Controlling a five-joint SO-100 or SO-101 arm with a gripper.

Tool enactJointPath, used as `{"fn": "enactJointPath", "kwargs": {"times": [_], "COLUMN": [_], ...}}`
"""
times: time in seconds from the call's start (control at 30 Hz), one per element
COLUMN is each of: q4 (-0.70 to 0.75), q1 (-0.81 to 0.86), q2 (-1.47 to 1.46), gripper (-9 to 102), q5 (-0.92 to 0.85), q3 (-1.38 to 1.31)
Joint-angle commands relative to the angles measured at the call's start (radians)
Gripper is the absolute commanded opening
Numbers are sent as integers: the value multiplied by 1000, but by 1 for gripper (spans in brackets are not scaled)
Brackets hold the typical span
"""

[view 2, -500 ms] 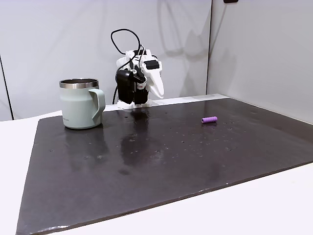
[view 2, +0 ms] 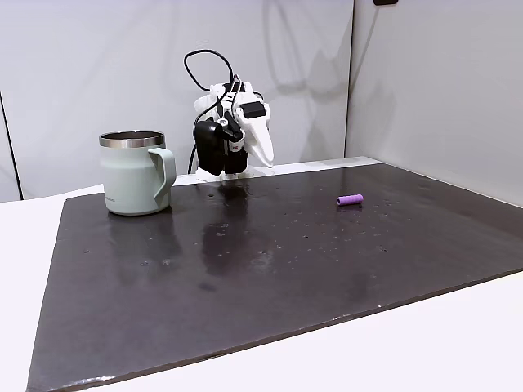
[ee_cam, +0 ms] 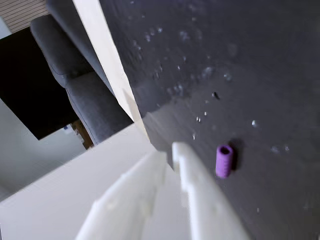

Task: Grasp a pengrip and put it in the cup.

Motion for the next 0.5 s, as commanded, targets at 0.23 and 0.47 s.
{"fn": "enactJointPath", "kwargs": {"times": [0.23, 0.47], "q4": [149, 262], "q1": [-120, -189], "q2": [-278, -509], "gripper": [9, 16], "q5": [77, 189], "q3": [-517, -765]}}
